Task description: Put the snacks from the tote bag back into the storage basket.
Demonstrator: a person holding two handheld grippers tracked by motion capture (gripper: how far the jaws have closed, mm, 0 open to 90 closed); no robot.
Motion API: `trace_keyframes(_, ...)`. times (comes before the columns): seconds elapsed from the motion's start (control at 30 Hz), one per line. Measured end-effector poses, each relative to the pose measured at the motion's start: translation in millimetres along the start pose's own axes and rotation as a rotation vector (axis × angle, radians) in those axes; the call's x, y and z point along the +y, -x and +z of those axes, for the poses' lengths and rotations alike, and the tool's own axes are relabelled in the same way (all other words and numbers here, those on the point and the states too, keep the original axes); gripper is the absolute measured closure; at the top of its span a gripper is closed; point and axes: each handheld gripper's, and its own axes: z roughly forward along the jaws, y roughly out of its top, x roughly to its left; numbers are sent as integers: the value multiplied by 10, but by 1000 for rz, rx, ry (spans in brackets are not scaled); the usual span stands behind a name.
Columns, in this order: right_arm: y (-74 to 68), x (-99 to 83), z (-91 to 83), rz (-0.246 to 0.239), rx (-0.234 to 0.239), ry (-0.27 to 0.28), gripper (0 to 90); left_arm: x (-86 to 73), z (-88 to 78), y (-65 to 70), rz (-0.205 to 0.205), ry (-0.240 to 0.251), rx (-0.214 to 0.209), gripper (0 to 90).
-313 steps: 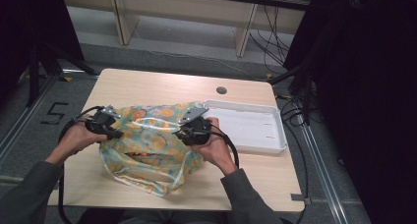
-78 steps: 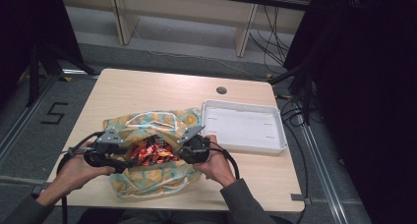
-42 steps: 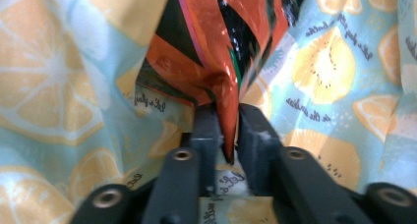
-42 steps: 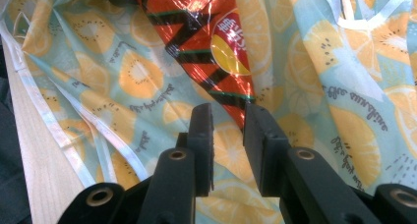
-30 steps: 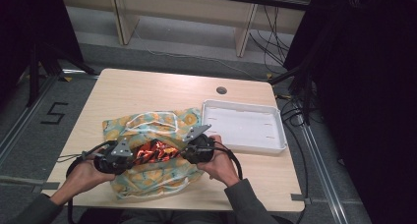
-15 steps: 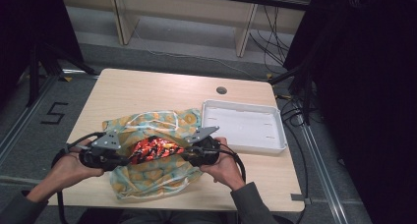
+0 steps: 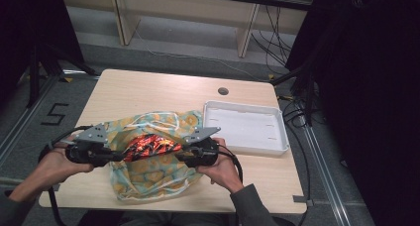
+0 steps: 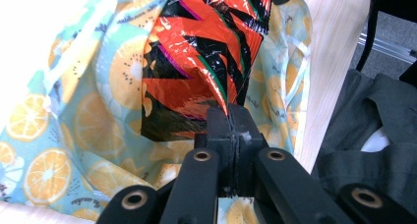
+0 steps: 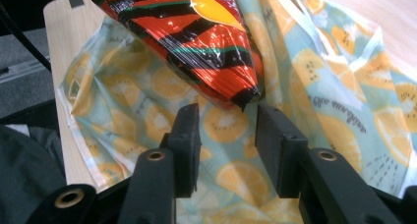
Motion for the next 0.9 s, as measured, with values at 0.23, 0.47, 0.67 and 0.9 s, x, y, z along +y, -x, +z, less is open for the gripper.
trace_keyframes(0.23,-51,48,58,-11,7,23,625,27,-81,-13,-9,32,-12,888)
trace_keyframes(0.47,-90,117,106,-34,-27,96,642,21,-98,-29,-35,45,-20,886)
trace_keyframes(0.67,-120,152,44,-11,-26,152,683,27,-156,-79,-61,84,-45,883)
trace_keyframes(0.9,-104,179,16,-29,-11,173,701,20,-162,-120,-93,104,-54,870)
